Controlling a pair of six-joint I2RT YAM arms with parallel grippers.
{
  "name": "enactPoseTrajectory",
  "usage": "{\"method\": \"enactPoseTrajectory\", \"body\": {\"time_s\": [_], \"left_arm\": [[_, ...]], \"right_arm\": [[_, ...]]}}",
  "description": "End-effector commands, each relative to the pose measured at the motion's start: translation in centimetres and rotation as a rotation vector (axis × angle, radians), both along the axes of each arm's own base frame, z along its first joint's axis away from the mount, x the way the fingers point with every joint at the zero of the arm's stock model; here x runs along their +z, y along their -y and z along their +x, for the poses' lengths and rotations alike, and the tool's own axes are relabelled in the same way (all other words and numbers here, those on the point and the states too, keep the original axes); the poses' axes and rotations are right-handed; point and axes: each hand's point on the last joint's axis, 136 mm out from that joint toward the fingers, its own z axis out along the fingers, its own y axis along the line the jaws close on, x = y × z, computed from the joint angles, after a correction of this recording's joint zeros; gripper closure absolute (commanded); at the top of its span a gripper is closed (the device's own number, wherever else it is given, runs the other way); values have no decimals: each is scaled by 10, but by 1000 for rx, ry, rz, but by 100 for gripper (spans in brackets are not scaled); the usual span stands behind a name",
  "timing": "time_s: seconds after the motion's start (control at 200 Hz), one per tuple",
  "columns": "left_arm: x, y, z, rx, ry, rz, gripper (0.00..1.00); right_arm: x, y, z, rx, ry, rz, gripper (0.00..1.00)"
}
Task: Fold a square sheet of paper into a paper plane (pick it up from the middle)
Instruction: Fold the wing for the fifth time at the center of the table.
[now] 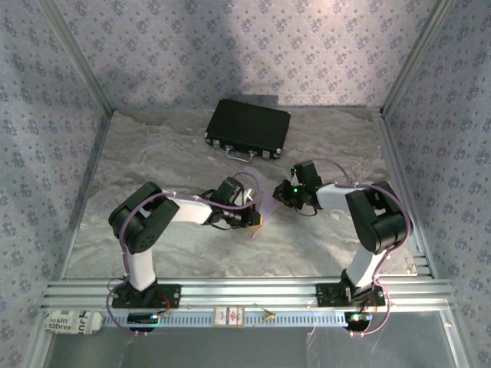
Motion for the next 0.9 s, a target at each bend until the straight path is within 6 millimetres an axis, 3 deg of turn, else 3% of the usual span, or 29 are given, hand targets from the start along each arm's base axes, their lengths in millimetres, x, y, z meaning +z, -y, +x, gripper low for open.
{"method": "enactPoseTrajectory", "body": {"time_s": [0.0,0.235,0.415,0.645,0.895], "left_arm": [[-61,-33,-60,-63,-211,214,100],[-62,-34,-60,-61,-212,216,100],[-61,-34,-60,-58,-207,215,100],[-61,-33,-59,-55,-205,212,100],[-62,-34,-60,-48,-209,207,100]], "right_arm": [[-18,16,-4,-34,-48,-11,84],[18,18,2,-19,44,8,82],[44,-2,-13,44,101,40,82],[37,-32,-50,95,71,39,88],[16,-51,-75,127,28,43,93]]}}
